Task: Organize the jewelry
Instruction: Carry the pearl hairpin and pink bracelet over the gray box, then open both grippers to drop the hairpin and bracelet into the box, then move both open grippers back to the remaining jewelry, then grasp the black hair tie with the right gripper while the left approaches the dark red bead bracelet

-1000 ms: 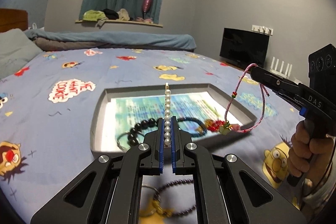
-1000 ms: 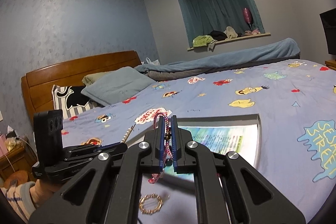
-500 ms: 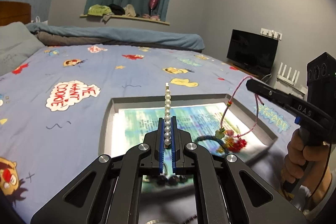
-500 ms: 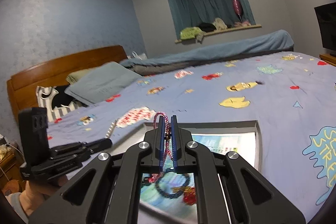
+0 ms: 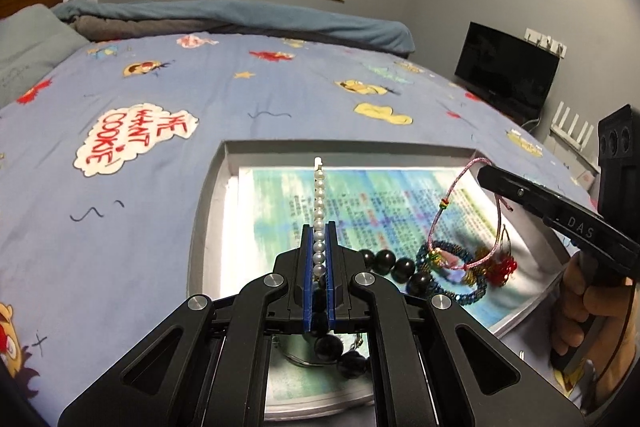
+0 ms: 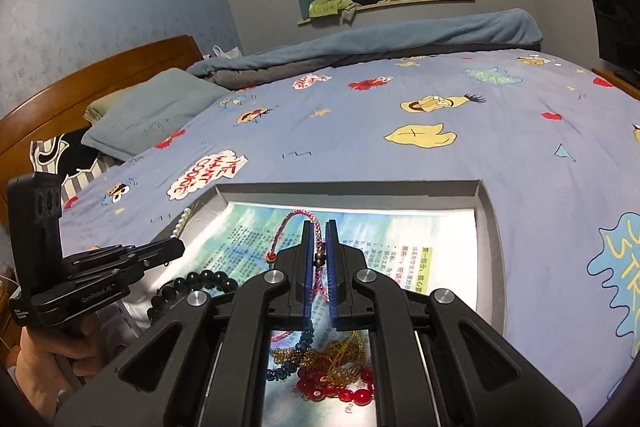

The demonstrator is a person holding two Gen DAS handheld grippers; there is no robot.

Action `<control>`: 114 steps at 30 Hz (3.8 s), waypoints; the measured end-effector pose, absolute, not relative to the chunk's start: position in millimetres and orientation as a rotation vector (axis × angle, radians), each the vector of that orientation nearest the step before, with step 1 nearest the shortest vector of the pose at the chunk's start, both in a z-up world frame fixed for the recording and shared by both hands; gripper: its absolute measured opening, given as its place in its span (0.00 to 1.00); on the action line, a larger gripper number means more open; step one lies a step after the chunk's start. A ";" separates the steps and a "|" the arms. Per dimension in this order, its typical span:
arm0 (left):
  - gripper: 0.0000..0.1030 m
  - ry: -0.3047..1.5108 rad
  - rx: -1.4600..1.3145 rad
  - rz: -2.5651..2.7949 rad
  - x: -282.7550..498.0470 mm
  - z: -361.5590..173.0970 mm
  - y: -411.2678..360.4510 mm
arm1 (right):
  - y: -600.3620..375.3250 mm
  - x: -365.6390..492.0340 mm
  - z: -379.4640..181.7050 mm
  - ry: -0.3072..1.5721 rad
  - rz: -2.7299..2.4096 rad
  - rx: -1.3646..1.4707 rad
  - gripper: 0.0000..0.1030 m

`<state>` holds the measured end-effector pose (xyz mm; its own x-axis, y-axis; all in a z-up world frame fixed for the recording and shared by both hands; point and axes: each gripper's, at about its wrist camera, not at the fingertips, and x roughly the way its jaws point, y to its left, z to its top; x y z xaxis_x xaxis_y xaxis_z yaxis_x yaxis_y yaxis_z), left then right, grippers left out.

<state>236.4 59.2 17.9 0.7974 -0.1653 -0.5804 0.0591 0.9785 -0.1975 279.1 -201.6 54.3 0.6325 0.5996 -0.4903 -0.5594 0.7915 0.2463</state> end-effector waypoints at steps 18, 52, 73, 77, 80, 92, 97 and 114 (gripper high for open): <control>0.43 0.593 -0.165 -0.112 223.3 22.7 58.9 | -211.7 260.0 58.1 0.538 0.680 0.083 0.39; 0.74 0.517 -0.165 -0.085 132.8 27.1 71.8 | -257.6 156.0 54.1 0.424 0.726 0.052 0.69; 0.74 0.538 -0.070 -0.158 82.2 12.2 40.9 | -243.8 117.9 34.1 0.501 0.799 -0.072 0.71; 0.74 0.547 -0.041 -0.175 77.8 8.7 30.4 | -239.9 108.1 26.4 0.531 0.806 -0.095 0.71; 0.74 0.553 -0.028 -0.181 74.7 6.7 25.6 | -230.0 98.9 15.5 0.566 0.811 -0.169 0.61; 0.74 0.551 0.013 -0.206 75.6 5.8 9.5 | -222.7 90.6 3.7 0.600 0.810 -0.243 0.12; 0.64 0.563 0.050 -0.256 77.5 3.3 -3.7 | -228.6 93.2 8.9 0.582 0.792 -0.221 0.12; 0.06 0.721 0.092 -0.268 106.2 -14.5 -19.5 | -253.2 112.9 30.5 0.560 0.767 -0.107 0.12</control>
<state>106.2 -19.5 -14.5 0.7183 -0.2109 -0.6630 0.2738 0.9617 -0.0094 112.9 -253.2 30.5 0.5825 0.6275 -0.5167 -0.6828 0.7226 0.1079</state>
